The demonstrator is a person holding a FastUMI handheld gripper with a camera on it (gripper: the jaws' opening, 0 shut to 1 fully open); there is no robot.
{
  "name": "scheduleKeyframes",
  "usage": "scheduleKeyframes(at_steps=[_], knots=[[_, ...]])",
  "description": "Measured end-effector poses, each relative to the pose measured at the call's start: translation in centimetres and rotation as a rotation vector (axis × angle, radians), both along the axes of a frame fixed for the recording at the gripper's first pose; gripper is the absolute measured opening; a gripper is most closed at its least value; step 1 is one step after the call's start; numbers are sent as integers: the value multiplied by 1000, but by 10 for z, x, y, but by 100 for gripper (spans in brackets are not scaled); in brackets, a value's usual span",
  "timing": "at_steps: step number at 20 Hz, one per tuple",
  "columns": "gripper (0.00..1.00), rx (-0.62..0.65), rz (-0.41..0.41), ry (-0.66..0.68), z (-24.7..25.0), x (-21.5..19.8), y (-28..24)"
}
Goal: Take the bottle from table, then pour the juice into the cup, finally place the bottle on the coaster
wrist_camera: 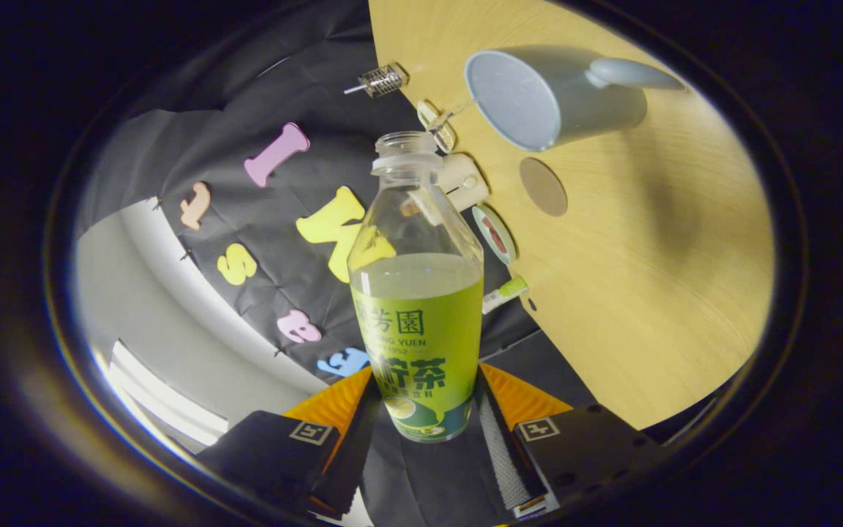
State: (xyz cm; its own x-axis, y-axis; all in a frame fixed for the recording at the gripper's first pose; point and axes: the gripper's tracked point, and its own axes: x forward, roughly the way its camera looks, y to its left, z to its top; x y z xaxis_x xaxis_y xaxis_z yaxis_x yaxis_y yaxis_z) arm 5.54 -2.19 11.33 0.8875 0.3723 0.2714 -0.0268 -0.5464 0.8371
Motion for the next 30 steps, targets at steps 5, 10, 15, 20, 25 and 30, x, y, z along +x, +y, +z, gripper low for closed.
scheduleKeyframes(at_steps=[5,10,15,20,25,30], knots=[[77,5,-3,6,2,3,0],[77,-1,-8,16,-2,6,-5],[77,-22,-13,24,-6,7,-4],[76,-58,-25,28,-10,8,0],[77,-105,-38,10,-8,8,1],[77,-133,-32,33,-18,9,3]])
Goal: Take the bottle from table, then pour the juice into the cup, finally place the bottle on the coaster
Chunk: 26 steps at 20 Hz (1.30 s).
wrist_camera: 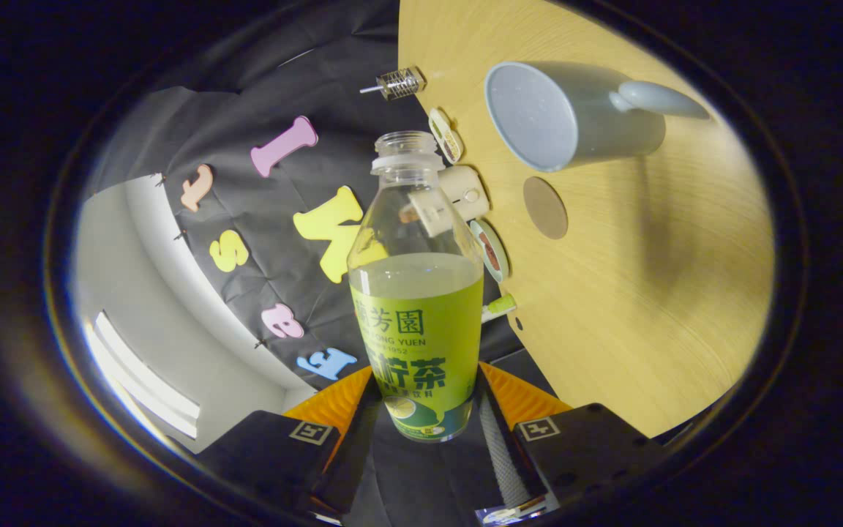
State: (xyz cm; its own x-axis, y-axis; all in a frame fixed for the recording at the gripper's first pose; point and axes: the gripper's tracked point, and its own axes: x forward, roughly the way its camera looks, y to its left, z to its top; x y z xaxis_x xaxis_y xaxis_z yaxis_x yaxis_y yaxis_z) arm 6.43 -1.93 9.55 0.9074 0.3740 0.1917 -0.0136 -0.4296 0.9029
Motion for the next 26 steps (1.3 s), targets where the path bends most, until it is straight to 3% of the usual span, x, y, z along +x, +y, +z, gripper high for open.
scheduleKeyframes(at_steps=[17,21,26], knots=[[77,-300,-45,37,-25,0,0],[77,-431,-75,33,-29,0,-4],[77,-691,-131,15,-37,-3,-18]])
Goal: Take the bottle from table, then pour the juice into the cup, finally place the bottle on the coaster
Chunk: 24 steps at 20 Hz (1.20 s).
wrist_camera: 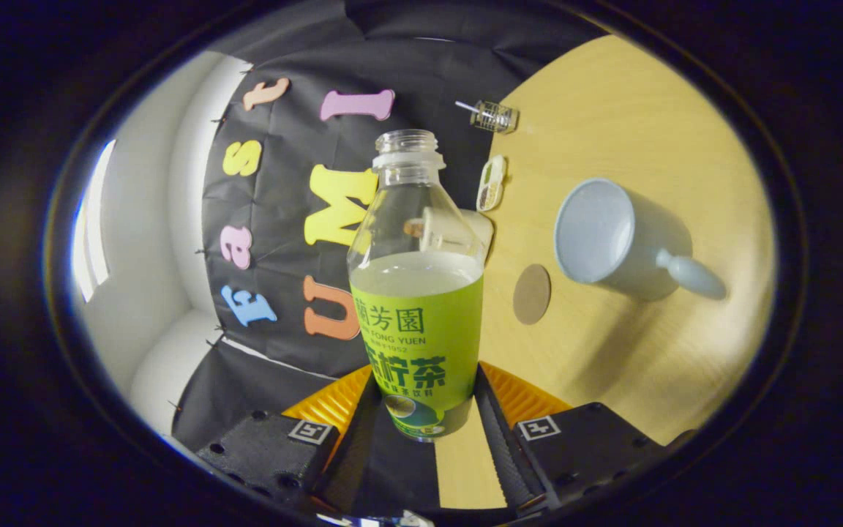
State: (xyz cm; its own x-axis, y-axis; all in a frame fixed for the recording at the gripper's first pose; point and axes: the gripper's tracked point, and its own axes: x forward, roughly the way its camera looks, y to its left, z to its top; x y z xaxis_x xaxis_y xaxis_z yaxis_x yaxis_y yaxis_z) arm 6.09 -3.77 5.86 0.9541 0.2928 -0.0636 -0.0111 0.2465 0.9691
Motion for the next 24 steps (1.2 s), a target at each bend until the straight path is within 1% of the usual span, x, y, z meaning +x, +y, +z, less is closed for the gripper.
scheduleKeyframes(at_steps=[2,5,8,11,15,17,20,22,24], knots=[[77,-113,-21,-6,-3,1,-8],[77,-313,-44,-49,4,0,-17],[77,-520,-96,-98,16,-1,-29],[77,-655,-150,-151,38,7,-33],[78,-879,-178,-197,60,26,-29],[78,-944,-183,-201,62,41,-24],[78,-1008,-166,-174,51,74,-11],[78,-1018,-144,-140,35,98,0],[78,-1055,-148,-103,15,121,2]])
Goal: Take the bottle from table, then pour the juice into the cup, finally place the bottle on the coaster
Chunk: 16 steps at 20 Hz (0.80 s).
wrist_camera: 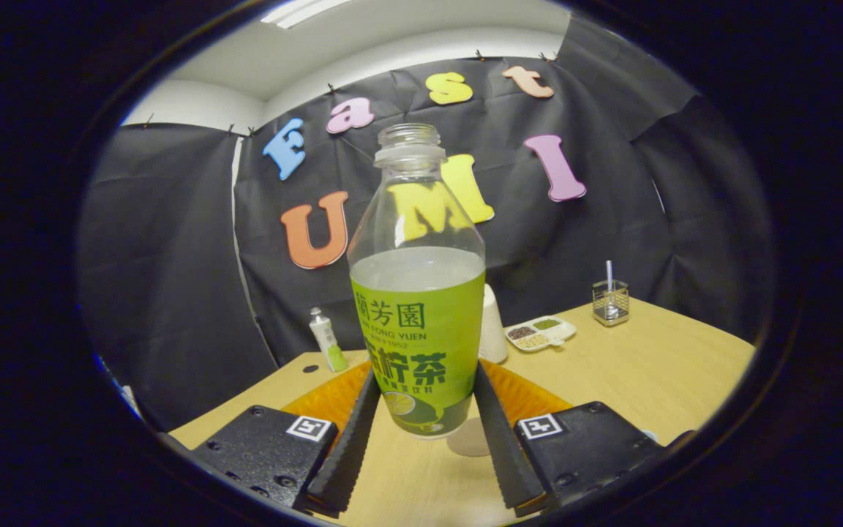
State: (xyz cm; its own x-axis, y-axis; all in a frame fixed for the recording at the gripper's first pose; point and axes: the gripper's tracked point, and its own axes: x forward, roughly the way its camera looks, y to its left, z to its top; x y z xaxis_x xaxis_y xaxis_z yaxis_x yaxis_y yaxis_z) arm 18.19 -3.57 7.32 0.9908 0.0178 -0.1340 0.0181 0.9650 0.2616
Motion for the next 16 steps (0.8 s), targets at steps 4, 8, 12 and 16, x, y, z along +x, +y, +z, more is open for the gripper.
scheduleKeyframes(at_steps=[4,8,12,16], knots=[[79,-44,-37,89,-48,38,3],[79,-69,-76,150,-78,64,-5],[79,-93,-77,220,-102,75,-7],[79,-93,-72,256,-113,79,-4]])
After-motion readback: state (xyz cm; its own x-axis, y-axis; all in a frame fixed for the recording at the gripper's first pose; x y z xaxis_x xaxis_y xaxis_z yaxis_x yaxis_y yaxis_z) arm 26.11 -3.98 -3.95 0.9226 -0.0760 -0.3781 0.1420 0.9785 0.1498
